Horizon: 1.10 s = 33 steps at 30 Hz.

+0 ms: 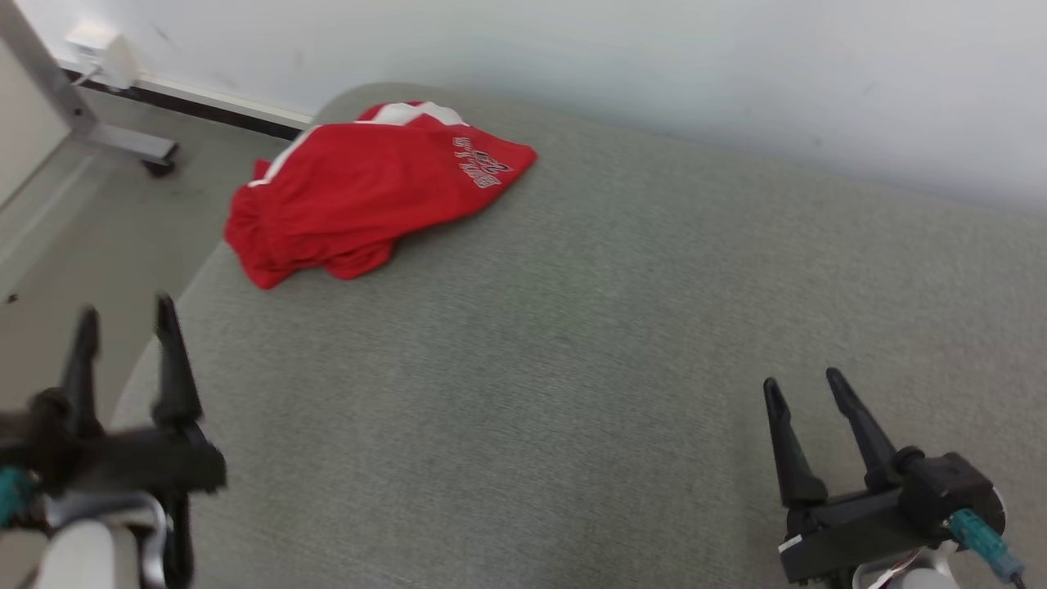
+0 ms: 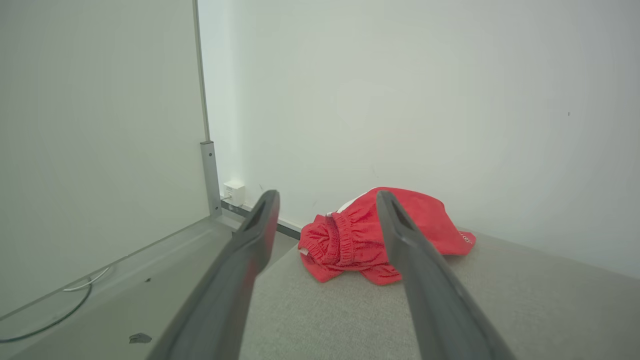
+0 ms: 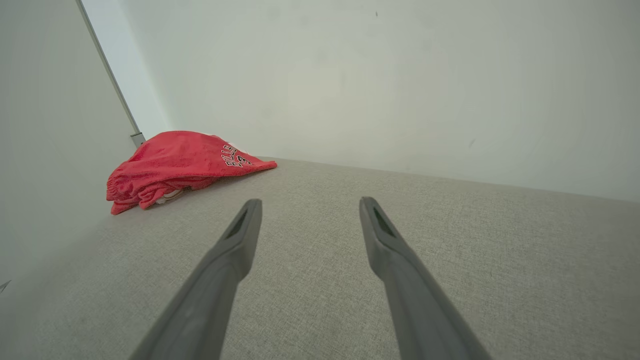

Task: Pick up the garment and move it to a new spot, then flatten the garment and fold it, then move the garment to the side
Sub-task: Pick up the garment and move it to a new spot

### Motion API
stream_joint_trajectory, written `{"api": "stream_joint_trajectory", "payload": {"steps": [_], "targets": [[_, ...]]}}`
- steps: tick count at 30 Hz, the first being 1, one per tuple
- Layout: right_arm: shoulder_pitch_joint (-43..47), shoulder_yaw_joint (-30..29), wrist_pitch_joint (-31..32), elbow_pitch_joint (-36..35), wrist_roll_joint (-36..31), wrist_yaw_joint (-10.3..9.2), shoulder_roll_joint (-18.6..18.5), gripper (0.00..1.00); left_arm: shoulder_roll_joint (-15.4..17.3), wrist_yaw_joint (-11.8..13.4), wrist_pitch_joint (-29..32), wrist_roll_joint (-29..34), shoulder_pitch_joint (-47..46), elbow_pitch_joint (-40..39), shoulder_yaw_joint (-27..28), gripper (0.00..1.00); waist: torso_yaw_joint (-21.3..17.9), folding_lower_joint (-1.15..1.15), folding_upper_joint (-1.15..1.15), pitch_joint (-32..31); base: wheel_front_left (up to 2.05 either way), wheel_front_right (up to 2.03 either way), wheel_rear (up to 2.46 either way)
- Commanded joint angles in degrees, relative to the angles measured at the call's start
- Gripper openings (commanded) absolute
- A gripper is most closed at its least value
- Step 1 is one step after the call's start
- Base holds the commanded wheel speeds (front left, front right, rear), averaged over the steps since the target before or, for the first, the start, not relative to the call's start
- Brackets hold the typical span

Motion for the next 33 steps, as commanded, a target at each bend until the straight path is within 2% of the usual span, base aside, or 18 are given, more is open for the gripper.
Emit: {"api": "stream_joint_trajectory", "payload": {"steps": [1,10,16,19,26,33], "targets": [[-1.14,-0.61,0.05,-0.5,-0.37,-0.12,-0.76,1.0,1.38,-0.56,-0.06,-0.85,-4.43,0.94,0.59,1.0,-5.34,0.0,0.0,4.82,0.0,0.0,0.0],[-4.61,-5.4,-0.13,-3.24,-1.29,-0.12,-2.14,1.0,10.62,-2.16,1.75,-2.75,-21.79,7.87,2.4,1.0,-17.44,0.0,0.0,14.37,0.0,0.0,0.0],[-5.33,-9.23,-0.24,-5.37,-1.77,-0.12,-1.7,1.0,17.05,-2.43,5.89,-4.32,-31.64,12.12,3.77,1.0,-23.01,0.0,0.0,19.8,0.0,0.0,0.0],[-5.79,-10.47,-0.2,-6.24,-1.78,-0.12,-1.28,1.0,19.86,-2.66,8.6,-5.08,-35.55,15.85,3.47,1.0,-24.57,0.0,0.0,21.64,0.0,0.0,0.0],[-6.43,-11.19,-0.21,-7.65,-2.05,-0.12,-1.55,1.0,24.08,-3.12,13.92,-4.56,-41.18,24.38,0.93,1.0,-25.99,0.0,0.0,23.43,0.0,0.0,0.0],[-6.39,-11.65,-0.22,-8.52,-2.24,-0.12,-2.08,1.0,26.69,-3.45,19.33,-4.64,-44.35,33.71,-2.93,1.0,-26.42,0.0,0.0,23.62,0.0,0.0,0.0]]}}
